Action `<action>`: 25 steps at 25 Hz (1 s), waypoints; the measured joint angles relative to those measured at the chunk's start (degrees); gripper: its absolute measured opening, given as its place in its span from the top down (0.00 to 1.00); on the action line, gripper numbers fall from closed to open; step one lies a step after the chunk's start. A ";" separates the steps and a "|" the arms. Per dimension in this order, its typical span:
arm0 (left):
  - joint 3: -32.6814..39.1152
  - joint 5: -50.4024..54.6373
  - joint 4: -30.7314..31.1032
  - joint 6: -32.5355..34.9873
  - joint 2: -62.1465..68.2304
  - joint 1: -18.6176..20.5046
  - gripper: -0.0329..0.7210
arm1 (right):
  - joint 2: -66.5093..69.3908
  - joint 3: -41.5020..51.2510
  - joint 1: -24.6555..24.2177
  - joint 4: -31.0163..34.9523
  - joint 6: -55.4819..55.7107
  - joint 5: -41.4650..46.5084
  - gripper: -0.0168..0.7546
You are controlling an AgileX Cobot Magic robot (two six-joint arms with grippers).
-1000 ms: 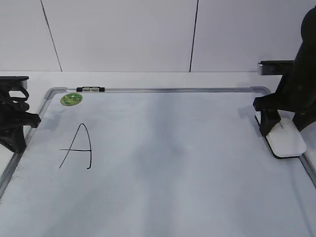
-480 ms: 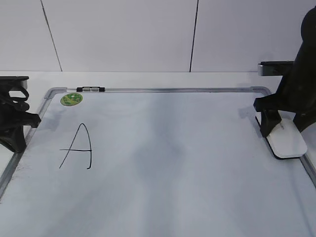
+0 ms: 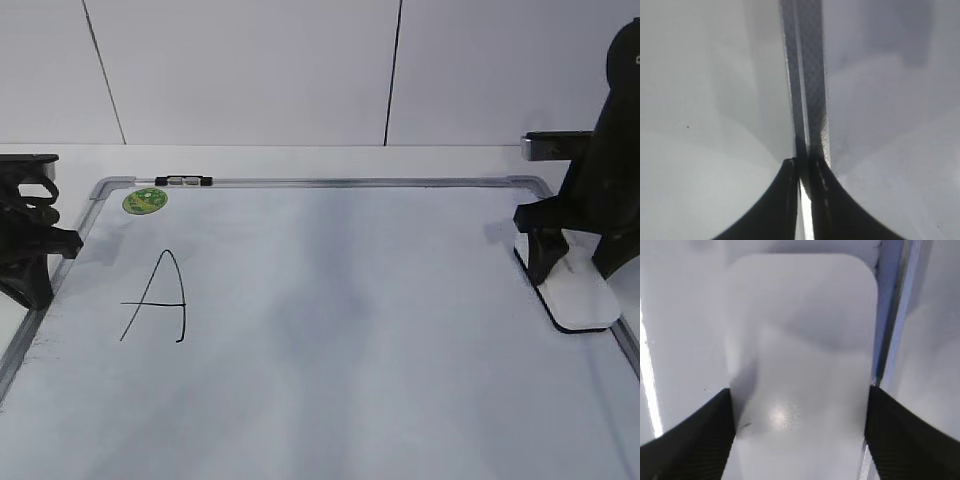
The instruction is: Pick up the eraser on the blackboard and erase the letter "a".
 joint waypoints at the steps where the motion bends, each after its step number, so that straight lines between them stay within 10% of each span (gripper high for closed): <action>1: 0.00 0.00 0.00 0.00 0.00 0.00 0.92 | 0.11 0.00 0.00 0.00 0.00 0.16 0.20; 19: 0.00 0.00 0.00 0.21 0.00 0.00 0.90 | 0.33 -11.90 0.00 -0.61 1.45 6.46 0.20; 25: 0.00 -0.10 0.56 1.36 0.00 0.00 0.75 | 0.23 -13.38 0.00 -0.49 2.18 6.66 0.21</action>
